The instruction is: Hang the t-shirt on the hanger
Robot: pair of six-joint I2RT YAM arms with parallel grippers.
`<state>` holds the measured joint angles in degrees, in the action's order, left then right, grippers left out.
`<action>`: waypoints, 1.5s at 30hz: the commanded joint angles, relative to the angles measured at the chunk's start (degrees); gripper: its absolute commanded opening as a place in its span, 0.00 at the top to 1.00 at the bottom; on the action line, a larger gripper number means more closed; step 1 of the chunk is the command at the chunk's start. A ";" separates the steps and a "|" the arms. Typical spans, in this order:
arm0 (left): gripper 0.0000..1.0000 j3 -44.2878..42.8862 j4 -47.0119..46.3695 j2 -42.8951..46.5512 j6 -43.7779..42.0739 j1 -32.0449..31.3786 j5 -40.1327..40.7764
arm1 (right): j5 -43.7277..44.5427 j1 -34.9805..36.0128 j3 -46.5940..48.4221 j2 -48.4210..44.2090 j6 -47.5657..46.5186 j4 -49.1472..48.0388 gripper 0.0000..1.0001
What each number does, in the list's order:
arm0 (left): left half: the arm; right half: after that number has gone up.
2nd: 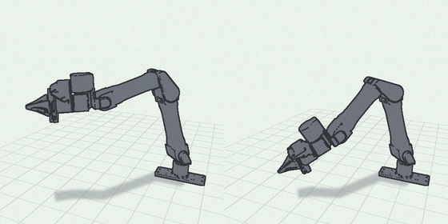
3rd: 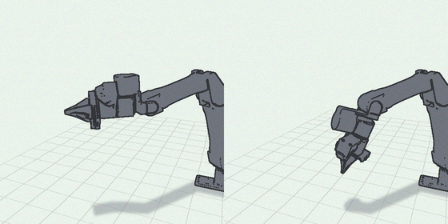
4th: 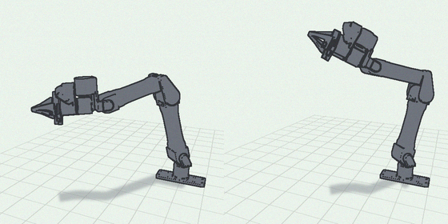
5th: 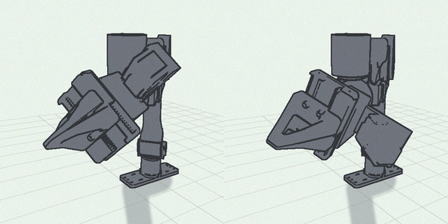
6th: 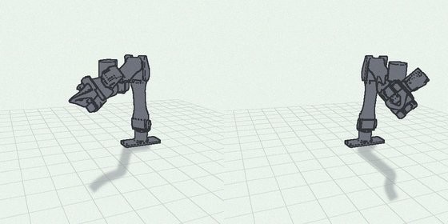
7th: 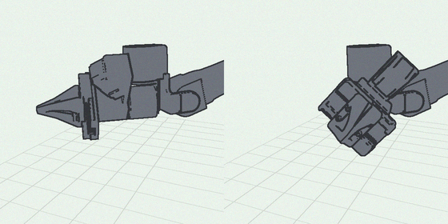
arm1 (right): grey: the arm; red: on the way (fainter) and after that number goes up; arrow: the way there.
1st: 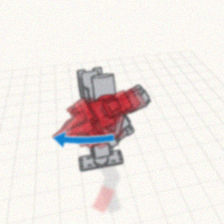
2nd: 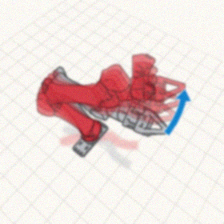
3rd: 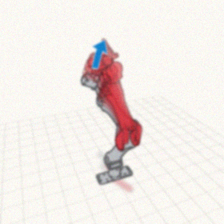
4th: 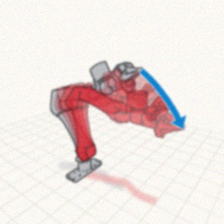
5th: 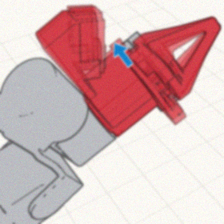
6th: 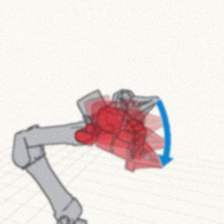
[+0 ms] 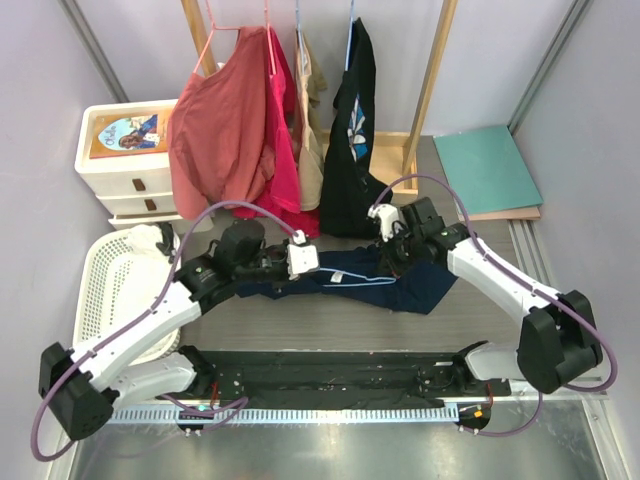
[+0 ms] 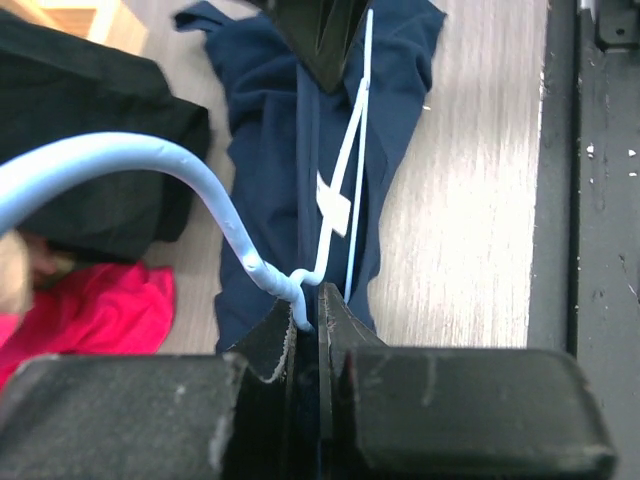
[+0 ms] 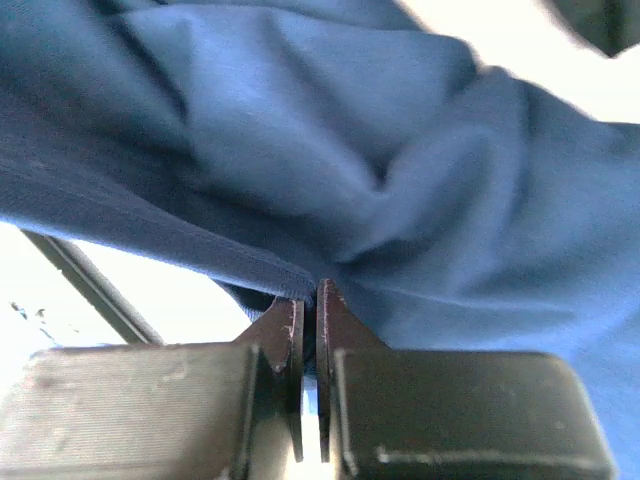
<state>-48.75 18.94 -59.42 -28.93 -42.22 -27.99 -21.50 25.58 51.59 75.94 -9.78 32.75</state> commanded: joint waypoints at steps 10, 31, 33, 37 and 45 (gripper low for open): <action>1.00 -0.99 1.62 3.87 -0.59 8.29 9.44 | 4.01 -9.58 -0.79 -7.29 -11.22 9.08 0.99; 1.00 -18.66 -0.30 -12.22 5.02 -1.73 3.92 | -16.21 -6.69 16.17 -11.25 -22.29 17.87 0.82; 1.00 -17.70 -1.62 -11.08 4.58 -1.64 2.33 | -14.81 -6.69 16.96 -11.52 -23.26 18.75 0.67; 1.00 -17.96 -1.19 -9.23 6.86 -1.73 1.36 | -12.79 -6.69 19.33 -12.22 -25.81 19.63 0.47; 1.00 -18.66 -1.27 -8.26 7.57 -1.64 1.18 | -17.25 -5.99 26.54 -11.17 -28.54 21.83 0.30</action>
<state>-65.01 21.54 -68.66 -22.74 -44.01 -25.61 -35.38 18.70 73.76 65.23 -35.99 54.02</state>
